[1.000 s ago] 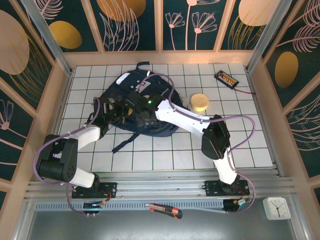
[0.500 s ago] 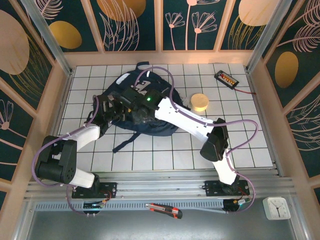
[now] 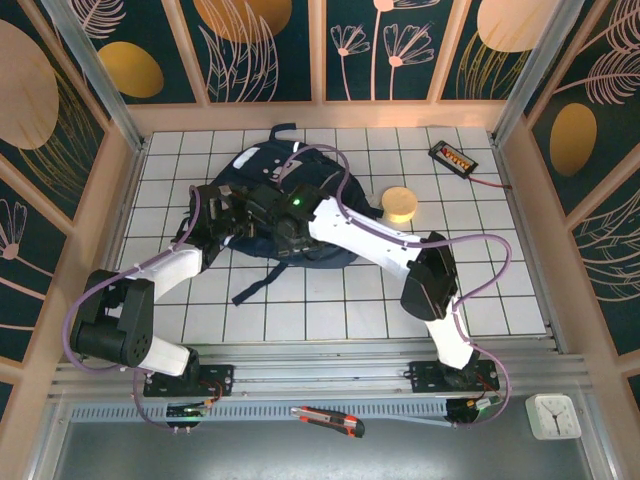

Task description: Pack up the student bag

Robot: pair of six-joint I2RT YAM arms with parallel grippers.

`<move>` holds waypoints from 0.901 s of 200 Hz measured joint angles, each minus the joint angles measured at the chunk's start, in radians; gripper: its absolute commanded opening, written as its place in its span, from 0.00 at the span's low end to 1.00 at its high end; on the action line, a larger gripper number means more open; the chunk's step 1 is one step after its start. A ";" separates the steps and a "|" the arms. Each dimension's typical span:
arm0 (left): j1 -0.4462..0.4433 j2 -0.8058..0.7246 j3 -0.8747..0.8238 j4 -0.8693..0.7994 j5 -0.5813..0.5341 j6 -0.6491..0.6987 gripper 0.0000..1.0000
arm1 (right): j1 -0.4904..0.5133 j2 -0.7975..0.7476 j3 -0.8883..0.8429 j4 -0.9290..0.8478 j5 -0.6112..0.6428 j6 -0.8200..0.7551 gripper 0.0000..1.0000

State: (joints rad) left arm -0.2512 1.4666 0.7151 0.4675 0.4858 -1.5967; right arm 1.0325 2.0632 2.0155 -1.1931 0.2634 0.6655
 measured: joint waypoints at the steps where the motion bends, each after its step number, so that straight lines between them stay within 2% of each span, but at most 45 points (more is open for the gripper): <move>1: 0.000 0.000 0.000 0.000 0.000 0.000 0.00 | -0.001 0.000 0.000 0.000 0.000 0.000 0.57; 56: -0.007 0.000 0.000 0.000 -0.001 -0.006 0.00 | -0.039 0.000 -0.020 0.020 -0.007 0.006 0.52; 95: -0.007 0.000 0.000 0.003 -0.004 -0.011 0.00 | -0.043 0.006 0.007 0.006 -0.006 0.007 0.45; 155: -0.011 0.000 0.000 0.005 -0.006 -0.018 0.00 | -0.044 0.028 0.046 0.010 0.000 0.001 0.25; 180: -0.011 0.000 0.000 0.007 -0.005 -0.021 0.00 | -0.045 0.032 0.051 0.012 0.001 -0.002 0.22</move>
State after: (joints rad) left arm -0.2623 1.4666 0.7151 0.4744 0.4808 -1.6173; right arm 0.9871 2.0953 2.0663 -1.1812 0.2646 0.6636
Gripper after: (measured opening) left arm 0.062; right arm 0.231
